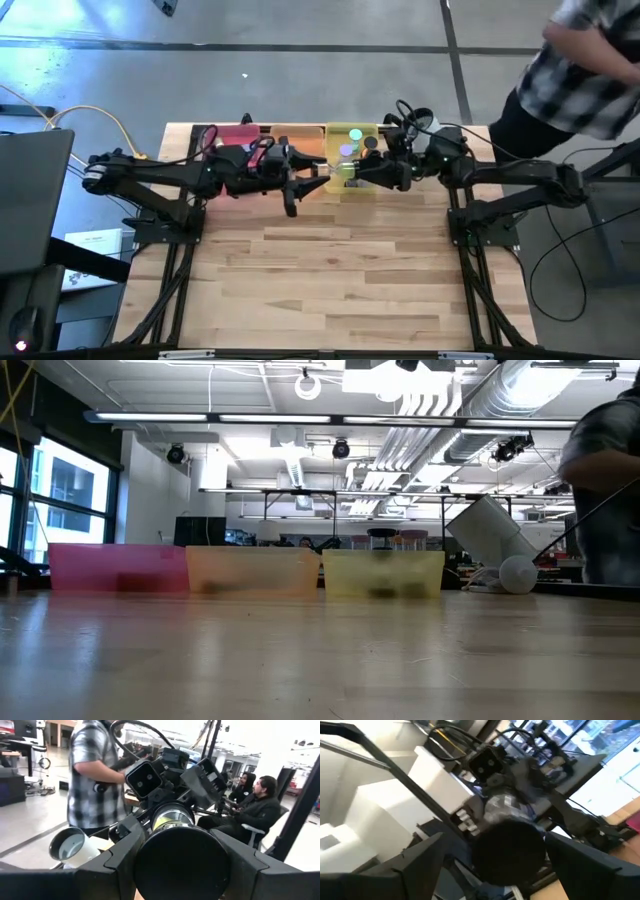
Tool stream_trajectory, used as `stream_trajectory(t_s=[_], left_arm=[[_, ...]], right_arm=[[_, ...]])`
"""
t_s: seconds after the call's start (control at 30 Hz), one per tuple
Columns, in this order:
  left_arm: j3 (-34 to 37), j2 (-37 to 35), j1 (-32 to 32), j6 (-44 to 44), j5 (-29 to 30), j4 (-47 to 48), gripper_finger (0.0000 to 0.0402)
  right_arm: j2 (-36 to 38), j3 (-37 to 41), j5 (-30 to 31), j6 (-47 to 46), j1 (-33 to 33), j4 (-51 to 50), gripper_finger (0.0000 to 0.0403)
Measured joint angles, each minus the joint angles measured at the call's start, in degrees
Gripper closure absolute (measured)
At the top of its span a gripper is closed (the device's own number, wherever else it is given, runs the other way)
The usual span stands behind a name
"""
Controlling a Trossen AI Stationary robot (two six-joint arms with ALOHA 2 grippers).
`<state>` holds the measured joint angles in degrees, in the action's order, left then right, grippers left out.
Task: Pick & Place Office items
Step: Put the green hourglass into the yellow bin
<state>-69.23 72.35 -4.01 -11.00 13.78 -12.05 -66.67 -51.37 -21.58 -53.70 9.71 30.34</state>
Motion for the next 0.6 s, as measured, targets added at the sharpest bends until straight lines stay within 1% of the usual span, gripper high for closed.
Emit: stream_trajectory(t_s=[0.17, 0.3, 0.43, 0.6], left_arm=[[0.0, 1.5, 0.9, -0.2, -0.1, -0.2, 0.0202], [0.0, 2.4, 1.4, -0.2, -0.9, -0.6, 0.0202], [0.0, 2.4, 2.2, -0.5, -2.4, -0.7, 0.0202], [0.0, 2.4, 2.7, -1.0, -2.8, -0.9, 0.0202]], right_arm=[[-1.2, 0.0, -2.6, -1.7, 1.3, 2.6, 0.0072], [-1.2, 0.0, -2.9, -0.9, 1.7, 2.7, 0.0081], [-1.3, 0.0, -3.0, 0.4, 1.7, 3.1, 0.0118], [-1.3, 0.0, -3.7, 0.7, 1.8, 3.0, 0.0187]])
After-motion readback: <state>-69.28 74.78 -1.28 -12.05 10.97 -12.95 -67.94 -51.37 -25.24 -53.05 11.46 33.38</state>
